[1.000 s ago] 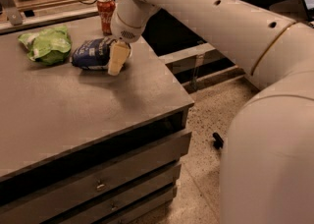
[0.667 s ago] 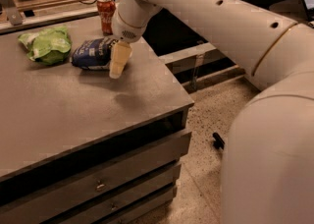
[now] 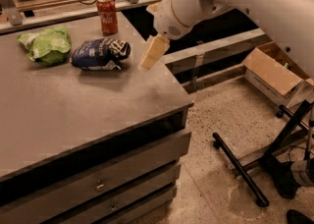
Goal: Move blue chip bag near green rice chip bag
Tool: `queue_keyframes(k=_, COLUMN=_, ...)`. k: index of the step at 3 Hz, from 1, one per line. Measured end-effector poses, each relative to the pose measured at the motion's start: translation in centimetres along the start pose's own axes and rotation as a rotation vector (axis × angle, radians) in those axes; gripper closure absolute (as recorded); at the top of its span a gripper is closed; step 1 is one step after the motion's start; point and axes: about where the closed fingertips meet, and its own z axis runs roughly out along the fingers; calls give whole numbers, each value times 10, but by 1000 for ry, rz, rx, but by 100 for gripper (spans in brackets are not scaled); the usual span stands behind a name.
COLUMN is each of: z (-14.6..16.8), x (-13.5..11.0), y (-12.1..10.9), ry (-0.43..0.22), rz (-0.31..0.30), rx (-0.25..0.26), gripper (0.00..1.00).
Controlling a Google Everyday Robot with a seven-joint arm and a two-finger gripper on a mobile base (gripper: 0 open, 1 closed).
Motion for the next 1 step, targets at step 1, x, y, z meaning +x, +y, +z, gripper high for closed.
queue_keyframes(k=1, z=3, x=-2, y=1, ry=0, rz=-4, rx=-4, gripper=0)
